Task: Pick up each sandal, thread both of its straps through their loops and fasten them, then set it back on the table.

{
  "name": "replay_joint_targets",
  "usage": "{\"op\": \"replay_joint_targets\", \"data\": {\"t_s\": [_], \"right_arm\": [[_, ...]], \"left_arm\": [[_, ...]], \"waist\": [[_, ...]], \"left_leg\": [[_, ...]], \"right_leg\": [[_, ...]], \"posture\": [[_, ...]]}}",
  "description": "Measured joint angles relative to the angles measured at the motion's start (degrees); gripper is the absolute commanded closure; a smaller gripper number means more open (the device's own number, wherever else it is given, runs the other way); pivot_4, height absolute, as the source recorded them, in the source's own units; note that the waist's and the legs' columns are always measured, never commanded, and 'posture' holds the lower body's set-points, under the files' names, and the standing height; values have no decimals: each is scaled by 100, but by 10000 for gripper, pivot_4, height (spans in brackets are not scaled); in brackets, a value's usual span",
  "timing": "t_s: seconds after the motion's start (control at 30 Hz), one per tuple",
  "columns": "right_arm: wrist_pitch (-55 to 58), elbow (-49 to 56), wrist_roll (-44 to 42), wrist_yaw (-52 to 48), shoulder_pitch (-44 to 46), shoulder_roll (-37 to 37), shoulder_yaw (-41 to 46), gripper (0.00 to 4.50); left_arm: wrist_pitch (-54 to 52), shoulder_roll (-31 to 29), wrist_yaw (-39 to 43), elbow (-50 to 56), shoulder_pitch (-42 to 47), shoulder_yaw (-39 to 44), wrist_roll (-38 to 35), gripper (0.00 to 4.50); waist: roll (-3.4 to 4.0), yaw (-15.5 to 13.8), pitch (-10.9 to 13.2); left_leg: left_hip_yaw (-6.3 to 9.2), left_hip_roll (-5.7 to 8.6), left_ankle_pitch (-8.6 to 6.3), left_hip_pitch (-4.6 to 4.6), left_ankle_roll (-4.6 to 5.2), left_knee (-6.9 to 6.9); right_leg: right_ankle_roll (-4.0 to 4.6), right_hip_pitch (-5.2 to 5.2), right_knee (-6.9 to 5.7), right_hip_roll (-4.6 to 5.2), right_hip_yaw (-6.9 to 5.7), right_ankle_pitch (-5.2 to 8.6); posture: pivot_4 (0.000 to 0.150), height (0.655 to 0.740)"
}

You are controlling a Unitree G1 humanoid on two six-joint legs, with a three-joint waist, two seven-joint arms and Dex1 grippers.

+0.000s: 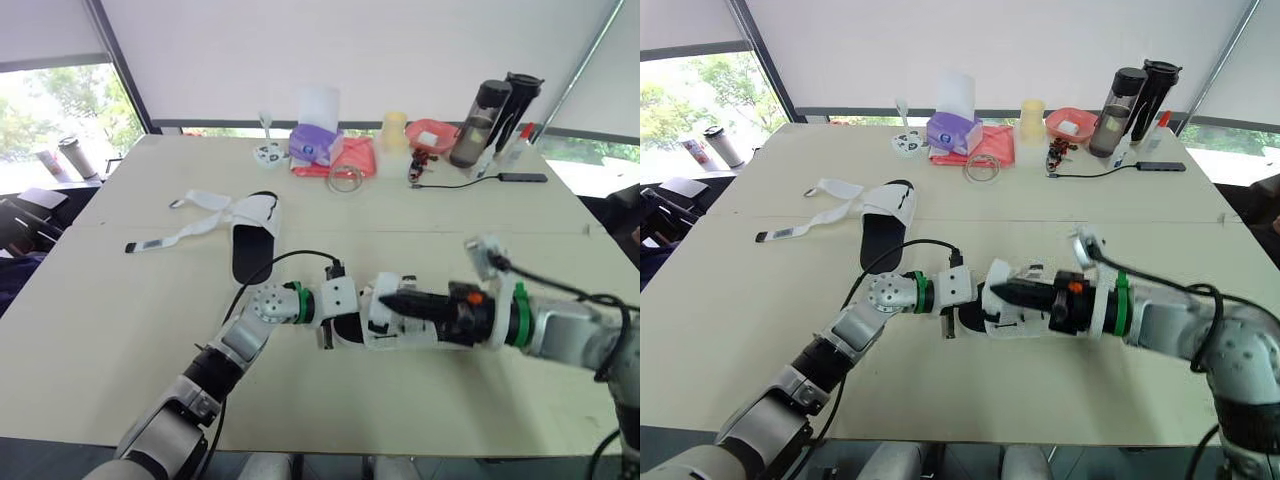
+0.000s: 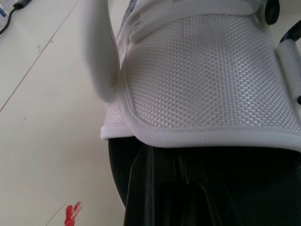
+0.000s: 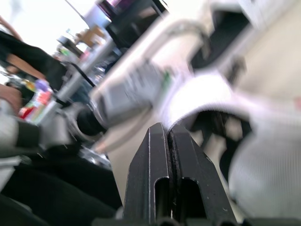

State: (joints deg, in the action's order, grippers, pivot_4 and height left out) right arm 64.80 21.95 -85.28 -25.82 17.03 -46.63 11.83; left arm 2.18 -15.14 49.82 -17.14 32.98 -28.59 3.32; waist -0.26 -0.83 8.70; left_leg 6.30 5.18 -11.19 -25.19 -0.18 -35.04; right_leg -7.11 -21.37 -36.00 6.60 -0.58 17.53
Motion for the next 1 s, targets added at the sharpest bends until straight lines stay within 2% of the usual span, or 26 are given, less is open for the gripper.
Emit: {"op": "replay_joint_targets", "data": {"t_s": [0.17, 0.43, 1.0], "right_arm": [[47, -499, 570, -168, 318, -3, -368, 44865], [45, -1009, 2003, -1355, 597, -317, -1113, 44865], [-39, -1193, 3221, -2374, 776, -295, -1381, 44865]], "left_arm": [[75, 34, -7, -69, 4, 13, 0, 45000], [88, 37, -37, -77, -24, 18, 4, 45000], [87, 39, -116, -57, -80, 16, 4, 45000]], "waist": [[1, -2, 0], [5, 1, -3], [5, -1, -5]], "left_leg": [[-1, 6, 7, -3, 11, -6], [-1, 7, 6, -1, 9, -7], [0, 7, -2, 5, -3, -7]], "right_leg": [[-1, 0, 2, 4, 0, 0], [-2, 0, -2, 4, -2, -1], [-6, 3, -4, 1, -2, -4]], "posture": [[1500, 7400], [1500, 7400], [1500, 7400]]}}
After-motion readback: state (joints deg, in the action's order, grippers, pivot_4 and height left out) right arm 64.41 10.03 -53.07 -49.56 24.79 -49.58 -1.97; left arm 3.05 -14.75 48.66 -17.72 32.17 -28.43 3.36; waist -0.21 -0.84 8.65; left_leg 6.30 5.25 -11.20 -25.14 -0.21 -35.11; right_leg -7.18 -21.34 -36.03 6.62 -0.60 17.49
